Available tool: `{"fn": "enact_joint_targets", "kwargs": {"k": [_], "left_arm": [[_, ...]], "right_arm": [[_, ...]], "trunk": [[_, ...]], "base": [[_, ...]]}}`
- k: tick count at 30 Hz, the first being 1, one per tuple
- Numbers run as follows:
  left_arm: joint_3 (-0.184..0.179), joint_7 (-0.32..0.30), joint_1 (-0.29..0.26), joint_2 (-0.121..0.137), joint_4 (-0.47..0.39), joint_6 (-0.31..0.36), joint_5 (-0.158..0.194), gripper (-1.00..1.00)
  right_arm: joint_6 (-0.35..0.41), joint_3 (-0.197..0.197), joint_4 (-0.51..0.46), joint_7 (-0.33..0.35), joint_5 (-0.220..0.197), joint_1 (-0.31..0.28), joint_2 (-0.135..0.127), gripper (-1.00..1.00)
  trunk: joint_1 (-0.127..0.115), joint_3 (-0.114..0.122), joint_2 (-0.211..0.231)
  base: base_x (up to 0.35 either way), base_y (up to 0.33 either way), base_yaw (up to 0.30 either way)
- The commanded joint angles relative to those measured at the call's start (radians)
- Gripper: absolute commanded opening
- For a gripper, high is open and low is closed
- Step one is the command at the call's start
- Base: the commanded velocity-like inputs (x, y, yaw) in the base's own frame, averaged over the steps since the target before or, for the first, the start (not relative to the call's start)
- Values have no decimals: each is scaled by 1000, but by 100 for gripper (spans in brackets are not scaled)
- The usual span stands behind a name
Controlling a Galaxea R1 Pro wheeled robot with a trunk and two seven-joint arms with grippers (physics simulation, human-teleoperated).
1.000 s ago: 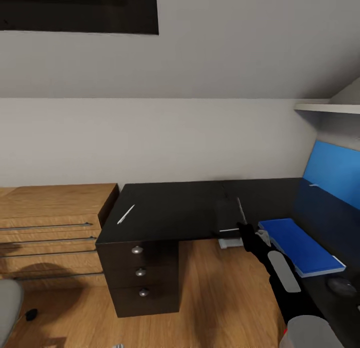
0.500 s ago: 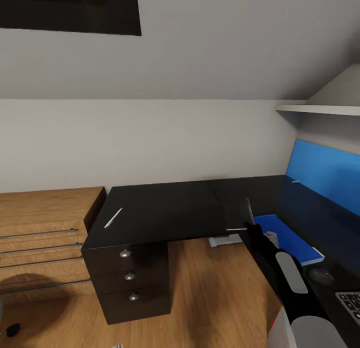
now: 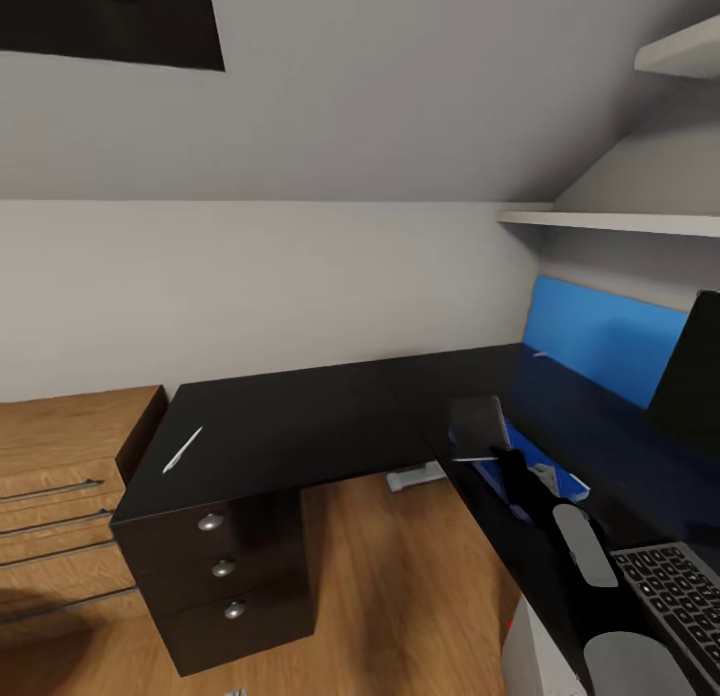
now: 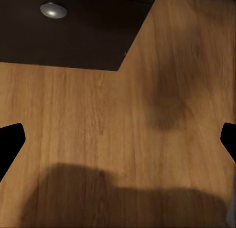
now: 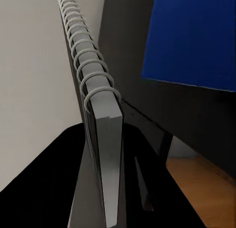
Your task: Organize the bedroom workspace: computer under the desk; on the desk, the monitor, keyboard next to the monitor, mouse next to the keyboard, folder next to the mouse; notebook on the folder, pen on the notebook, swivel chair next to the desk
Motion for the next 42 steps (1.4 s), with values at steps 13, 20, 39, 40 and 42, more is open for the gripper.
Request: {"fn": "enact_joint_targets", "kwargs": {"k": [13,20,39,40,42], "left_arm": [[-3,3,0,1,-1,-9,11,100],[-3,3,0,1,-2,-9,11,100],[-6,0,0,1,0,-10,8,100],[-6,1,0,1,0,-10,8,100],[-6,1,0,1,0,-10,8,100]], "right_arm": [[4,0,0,-8,-12,-1,1,-100],[6,0,-1,-8,-14,-1,1,-100],[0,0,1,-77,-13,-1,5,-100],[-1,0,1,-88,-13,-1,5,-100],[-1,0,1,-98,-13,-1,6,-100]], "trunk": [[0,1,-1],[0,1,-1],[0,1,-1],[0,1,-1],[0,1,-1]], "base": [[0,0,-251],[0,0,-66],[35,0,-2],[47,0,0],[31,0,0]]}}
